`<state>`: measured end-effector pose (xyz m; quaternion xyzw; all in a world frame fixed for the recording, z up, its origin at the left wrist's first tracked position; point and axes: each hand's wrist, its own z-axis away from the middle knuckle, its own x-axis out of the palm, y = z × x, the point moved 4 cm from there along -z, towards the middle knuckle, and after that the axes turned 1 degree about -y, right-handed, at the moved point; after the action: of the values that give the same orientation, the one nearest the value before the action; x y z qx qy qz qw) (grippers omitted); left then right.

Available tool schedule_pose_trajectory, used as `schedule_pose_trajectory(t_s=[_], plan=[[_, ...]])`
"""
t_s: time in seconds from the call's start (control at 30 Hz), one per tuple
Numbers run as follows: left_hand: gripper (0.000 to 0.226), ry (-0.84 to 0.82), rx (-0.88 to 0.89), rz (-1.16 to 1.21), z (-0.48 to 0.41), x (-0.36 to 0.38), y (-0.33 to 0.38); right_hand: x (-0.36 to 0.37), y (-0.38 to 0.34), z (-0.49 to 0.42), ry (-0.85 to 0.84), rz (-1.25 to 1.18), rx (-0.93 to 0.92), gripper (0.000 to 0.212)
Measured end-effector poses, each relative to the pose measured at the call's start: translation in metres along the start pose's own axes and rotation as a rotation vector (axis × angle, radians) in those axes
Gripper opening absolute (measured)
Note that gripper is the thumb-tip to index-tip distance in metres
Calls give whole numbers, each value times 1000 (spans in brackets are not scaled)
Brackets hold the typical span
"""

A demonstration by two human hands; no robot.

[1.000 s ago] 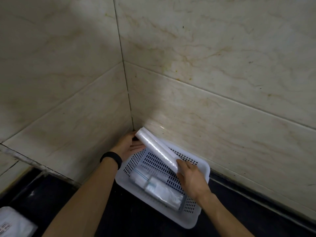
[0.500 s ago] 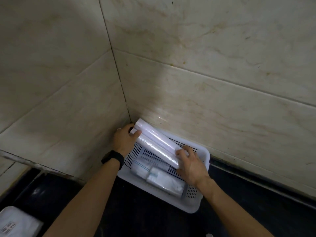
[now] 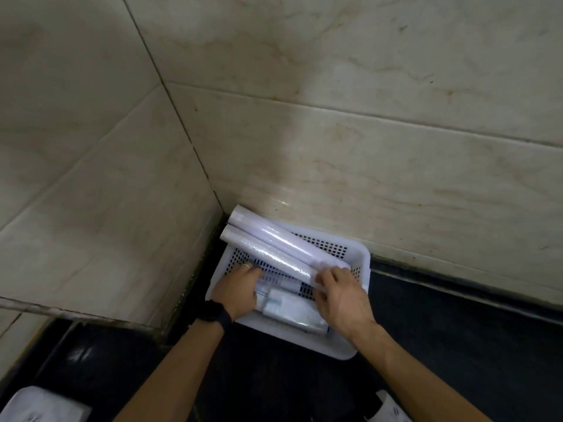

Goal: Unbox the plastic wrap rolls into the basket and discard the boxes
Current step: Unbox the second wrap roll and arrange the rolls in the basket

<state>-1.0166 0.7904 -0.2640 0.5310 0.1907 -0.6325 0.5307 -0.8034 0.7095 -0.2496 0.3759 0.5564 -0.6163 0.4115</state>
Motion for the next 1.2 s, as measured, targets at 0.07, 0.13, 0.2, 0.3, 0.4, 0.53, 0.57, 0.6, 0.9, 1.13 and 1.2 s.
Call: schedule_pose_trajectory(t_s=[0.07,0.13,0.2,0.3,0.4,0.53,0.57,0.6,0.9,1.13,1.2], plan=[[60,-61,41,-64,-10,1,5,8,-5,8,-112,-67,5,25],[67,-129,59,-118,-18,1,9,18,-10,9,-292,-34,-5,30],[63,-167,48,-165,-24,2,11,25,-12,8,-420,71,-7,32],[50,-158,33,-224,-29,2,11,28,-14,4,-505,135,44,40],[43,-159,23,-268,-30,2,9,28,-12,3,-536,128,66,46],[45,-182,30,-264,-25,1,7,24,-10,4,-534,166,3,33],[45,-183,37,-252,-23,0,7,22,-9,5,-517,176,-25,31],[44,-187,43,-236,-22,0,7,20,-8,8,-493,169,-52,30],[38,-377,19,-256,-18,2,11,-28,16,26,-215,-403,120,18],[10,-448,5,-239,-16,3,22,-29,20,22,-179,-360,196,31],[6,-360,9,-150,-11,-15,15,-27,19,22,-190,-301,165,33]])
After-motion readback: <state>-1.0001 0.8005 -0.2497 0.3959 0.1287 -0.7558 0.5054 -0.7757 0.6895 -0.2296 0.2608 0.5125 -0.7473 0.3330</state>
